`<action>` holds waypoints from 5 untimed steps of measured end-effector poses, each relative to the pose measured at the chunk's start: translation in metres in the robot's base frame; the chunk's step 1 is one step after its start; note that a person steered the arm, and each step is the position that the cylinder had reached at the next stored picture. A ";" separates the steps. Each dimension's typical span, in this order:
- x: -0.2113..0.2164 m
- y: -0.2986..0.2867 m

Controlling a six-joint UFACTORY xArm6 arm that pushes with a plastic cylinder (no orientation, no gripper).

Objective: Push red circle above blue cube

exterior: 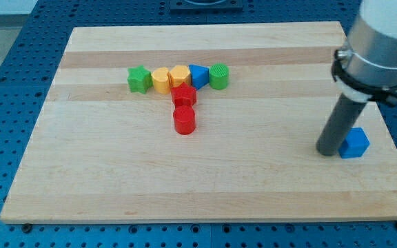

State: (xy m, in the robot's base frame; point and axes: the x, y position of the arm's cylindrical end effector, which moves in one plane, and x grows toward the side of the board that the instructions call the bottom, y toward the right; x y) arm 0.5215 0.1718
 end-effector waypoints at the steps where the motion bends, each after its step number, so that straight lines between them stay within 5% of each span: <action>1: 0.012 -0.061; 5: 0.023 -0.229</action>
State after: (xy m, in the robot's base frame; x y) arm 0.5443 -0.0573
